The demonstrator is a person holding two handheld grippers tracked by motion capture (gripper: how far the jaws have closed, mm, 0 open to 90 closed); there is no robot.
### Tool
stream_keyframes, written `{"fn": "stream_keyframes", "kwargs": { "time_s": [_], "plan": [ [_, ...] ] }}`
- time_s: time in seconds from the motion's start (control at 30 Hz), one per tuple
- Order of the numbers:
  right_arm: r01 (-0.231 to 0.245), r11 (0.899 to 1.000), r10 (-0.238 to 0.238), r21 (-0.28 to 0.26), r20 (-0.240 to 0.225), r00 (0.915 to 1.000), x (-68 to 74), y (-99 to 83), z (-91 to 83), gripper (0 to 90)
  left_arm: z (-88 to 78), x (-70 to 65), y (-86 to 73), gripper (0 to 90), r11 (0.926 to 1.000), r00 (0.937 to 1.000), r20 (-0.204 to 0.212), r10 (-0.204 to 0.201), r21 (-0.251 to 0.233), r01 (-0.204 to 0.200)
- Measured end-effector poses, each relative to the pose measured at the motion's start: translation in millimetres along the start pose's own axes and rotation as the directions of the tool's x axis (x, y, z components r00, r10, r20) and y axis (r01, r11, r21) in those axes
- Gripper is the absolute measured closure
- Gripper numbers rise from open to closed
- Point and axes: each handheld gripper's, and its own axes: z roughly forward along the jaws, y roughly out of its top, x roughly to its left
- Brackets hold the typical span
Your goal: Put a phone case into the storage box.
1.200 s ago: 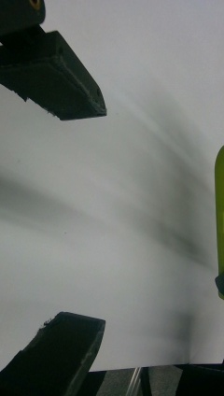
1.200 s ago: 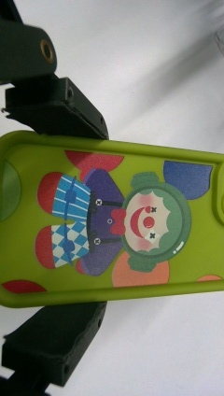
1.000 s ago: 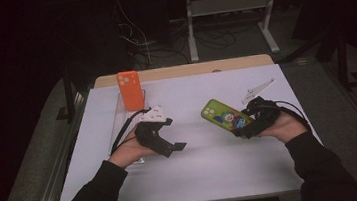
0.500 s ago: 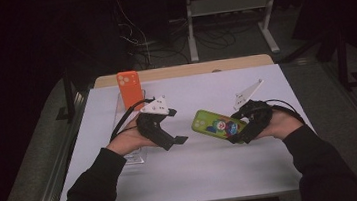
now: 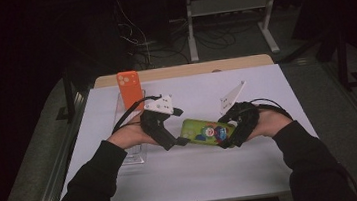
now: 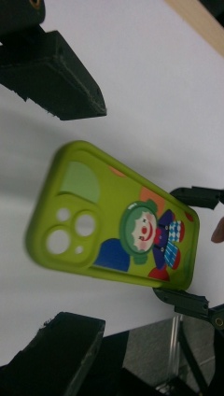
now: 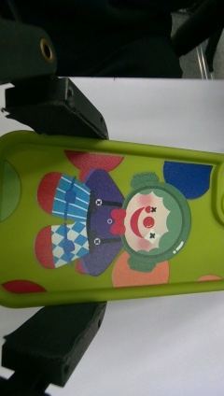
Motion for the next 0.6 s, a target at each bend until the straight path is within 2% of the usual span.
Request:
{"fn": "stream_keyframes", "kwargs": {
  "time_s": [0.17, 0.3, 0.33, 0.6],
  "plan": [
    [0.034, 0.999, -0.034, 0.006, -0.032, 0.9989, 6.4, 8.1, 5.2, 15.3, 7.9, -4.2, -0.5, 0.4, 0.9989, 0.9983, 0.053, 0.023, 0.040, -0.025],
    [0.054, 0.999, -0.053, 0.001, -0.056, 0.9970, 8.4, 12.1, 8.5, 15.2, 17.0, -7.0, 0.4, 0.3, 0.9951, 0.9959, 0.073, 0.054, 0.079, -0.060],
    [0.064, 0.998, -0.064, 0.000, -0.060, 0.9961, 9.0, 13.5, 9.1, 15.2, 19.3, -8.7, 0.2, 0.3, 0.9956, 0.9956, 0.085, 0.040, 0.080, -0.047],
    [0.090, 0.996, -0.090, -0.001, -0.065, 0.9938, 12.4, 22.6, 11.5, 15.2, 28.7, -11.0, -1.0, 0.5, 0.9898, 0.9935, 0.103, 0.046, 0.129, -0.060]
  ]
}}
